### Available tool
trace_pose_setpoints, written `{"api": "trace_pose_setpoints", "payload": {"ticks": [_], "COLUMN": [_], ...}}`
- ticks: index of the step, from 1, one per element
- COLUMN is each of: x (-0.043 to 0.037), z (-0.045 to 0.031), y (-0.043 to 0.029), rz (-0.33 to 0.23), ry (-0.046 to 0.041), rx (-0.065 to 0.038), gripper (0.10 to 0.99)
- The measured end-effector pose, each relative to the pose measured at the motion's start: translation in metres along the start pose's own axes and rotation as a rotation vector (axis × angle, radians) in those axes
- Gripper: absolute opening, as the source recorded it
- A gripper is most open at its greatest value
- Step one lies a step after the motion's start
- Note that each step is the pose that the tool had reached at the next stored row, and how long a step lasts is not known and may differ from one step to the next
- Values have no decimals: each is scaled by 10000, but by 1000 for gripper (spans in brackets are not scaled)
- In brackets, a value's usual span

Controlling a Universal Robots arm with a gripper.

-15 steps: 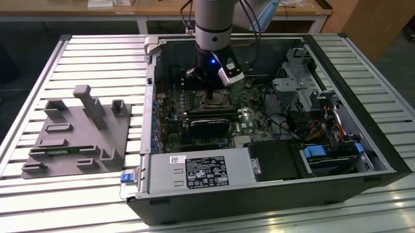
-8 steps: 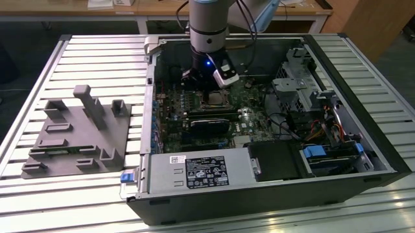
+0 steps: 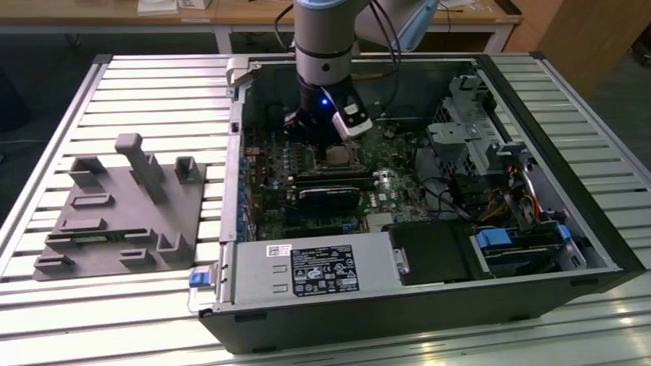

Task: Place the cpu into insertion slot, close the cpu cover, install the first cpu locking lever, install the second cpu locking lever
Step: 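Close the cpu cover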

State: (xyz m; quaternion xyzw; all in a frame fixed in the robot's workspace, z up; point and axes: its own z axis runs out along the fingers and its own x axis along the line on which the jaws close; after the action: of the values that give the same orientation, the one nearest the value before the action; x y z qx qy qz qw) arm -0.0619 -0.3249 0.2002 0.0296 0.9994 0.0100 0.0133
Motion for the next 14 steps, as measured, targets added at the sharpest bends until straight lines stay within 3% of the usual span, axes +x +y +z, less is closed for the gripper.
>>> {"api": "trace_pose_setpoints", "payload": {"ticks": [14], "x": [0], "z": [-8], "y": [0], "rz": [1], "ry": [0], "rx": [1], "gripper": [106]}}
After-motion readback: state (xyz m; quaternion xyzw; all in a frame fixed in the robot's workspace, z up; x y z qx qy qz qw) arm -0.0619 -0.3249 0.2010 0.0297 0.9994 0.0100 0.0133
